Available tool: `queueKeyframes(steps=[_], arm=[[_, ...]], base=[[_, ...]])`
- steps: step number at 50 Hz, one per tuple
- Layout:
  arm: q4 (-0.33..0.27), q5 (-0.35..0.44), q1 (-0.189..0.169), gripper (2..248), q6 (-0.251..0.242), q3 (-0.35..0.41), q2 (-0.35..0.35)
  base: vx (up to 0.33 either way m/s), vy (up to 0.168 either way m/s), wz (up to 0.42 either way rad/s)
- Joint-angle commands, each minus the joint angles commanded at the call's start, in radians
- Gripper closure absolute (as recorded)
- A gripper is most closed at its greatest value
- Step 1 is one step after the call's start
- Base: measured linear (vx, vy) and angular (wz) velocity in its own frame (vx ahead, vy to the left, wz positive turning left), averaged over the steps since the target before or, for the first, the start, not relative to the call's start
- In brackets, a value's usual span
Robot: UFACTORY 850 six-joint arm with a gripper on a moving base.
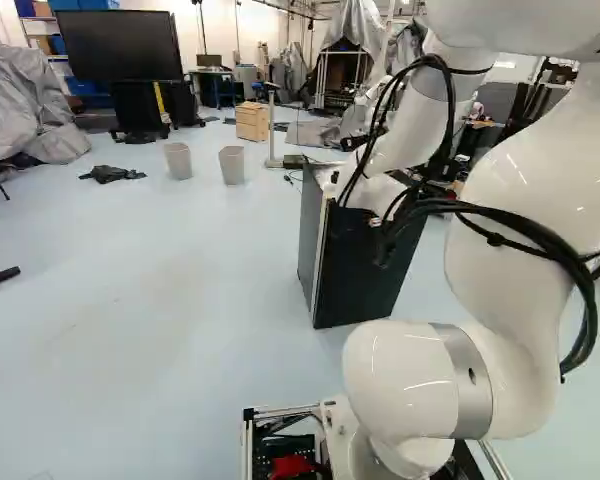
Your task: Grab a drink from the fridge
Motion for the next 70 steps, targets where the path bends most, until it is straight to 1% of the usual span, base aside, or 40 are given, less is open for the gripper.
queueKeyframes(steps=[12, 39, 47, 59, 70], arm=[[0.001, 0.0, 0.021, 3, 0.0, -0.058, -0.054], [0.001, 0.0, 0.034, 3, 0.0, -0.205, -0.227], [0.001, 0.0, 0.027, 3, 0.0, -0.249, -0.265], [0.001, 0.0, 0.008, 3, 0.0, -0.309, -0.313], [0.001, 0.0, -0.005, 3, 0.0, -0.329, -0.329]], base=[[0.0, 0.0, 0.0], [0.0, 0.0, 0.0], [0.0, 0.0, 0.0], [0.0, 0.0, 0.0], [0.0, 0.0, 0.0]])
